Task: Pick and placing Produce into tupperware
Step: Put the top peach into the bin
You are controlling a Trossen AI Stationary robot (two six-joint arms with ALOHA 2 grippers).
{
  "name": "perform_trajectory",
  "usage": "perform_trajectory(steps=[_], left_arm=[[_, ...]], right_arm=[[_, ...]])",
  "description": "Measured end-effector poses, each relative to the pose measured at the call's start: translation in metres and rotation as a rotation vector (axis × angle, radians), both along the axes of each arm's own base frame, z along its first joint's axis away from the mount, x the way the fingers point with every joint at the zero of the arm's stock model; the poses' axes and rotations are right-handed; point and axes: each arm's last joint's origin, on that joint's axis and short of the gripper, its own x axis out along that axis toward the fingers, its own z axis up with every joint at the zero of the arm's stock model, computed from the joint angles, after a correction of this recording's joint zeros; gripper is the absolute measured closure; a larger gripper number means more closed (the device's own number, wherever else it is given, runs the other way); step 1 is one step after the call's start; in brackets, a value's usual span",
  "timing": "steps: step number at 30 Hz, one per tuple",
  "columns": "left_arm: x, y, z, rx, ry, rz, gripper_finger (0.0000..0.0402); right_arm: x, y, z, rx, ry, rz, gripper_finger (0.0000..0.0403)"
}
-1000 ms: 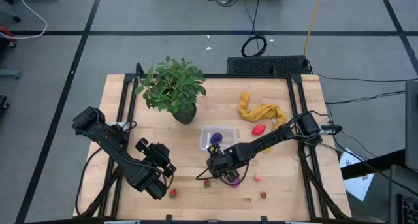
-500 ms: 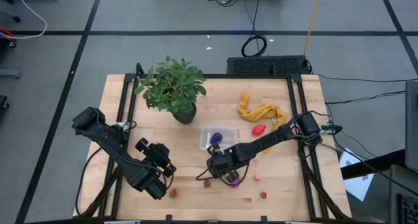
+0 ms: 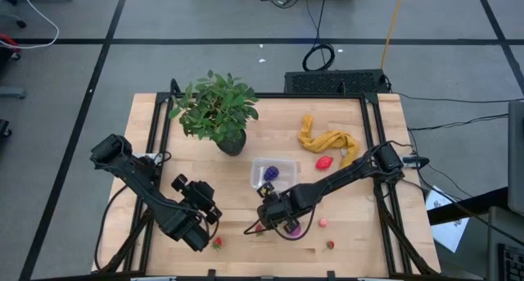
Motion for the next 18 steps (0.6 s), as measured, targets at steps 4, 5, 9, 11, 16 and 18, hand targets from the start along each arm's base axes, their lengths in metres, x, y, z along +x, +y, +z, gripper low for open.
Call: perform_trajectory(steps=[4, 5, 9, 11, 16, 18], left_arm=[[0.0, 0.0, 0.0, 0.0, 0.001, -0.002, 0.0224], [0.0, 0.0, 0.0, 0.002, 0.005, -0.008, 0.0224], [0.0, 0.0, 0.0, 0.014, 0.0, -0.016, 0.0224], [0.0, 0.0, 0.0, 0.021, -0.004, -0.02, 0.0224], [0.0, 0.0, 0.0, 0.022, -0.004, -0.02, 0.0224], [0.0, 0.0, 0.0, 0.022, -0.004, -0.02, 0.0224]], right_arm=[[-0.008, -0.004, 0.014, -0.046, 0.061, -0.05, 0.0277], [-0.011, -0.006, 0.019, -0.07, 0.062, -0.066, 0.0277], [-0.023, -0.014, 0.043, -0.12, 0.036, -0.12, 0.0277], [-0.026, -0.018, 0.058, -0.103, 0.001, -0.13, 0.0277], [-0.03, -0.032, 0.076, -0.082, -0.034, -0.161, 0.0277], [-0.03, -0.04, 0.076, -0.087, -0.011, -0.19, 0.0277]])
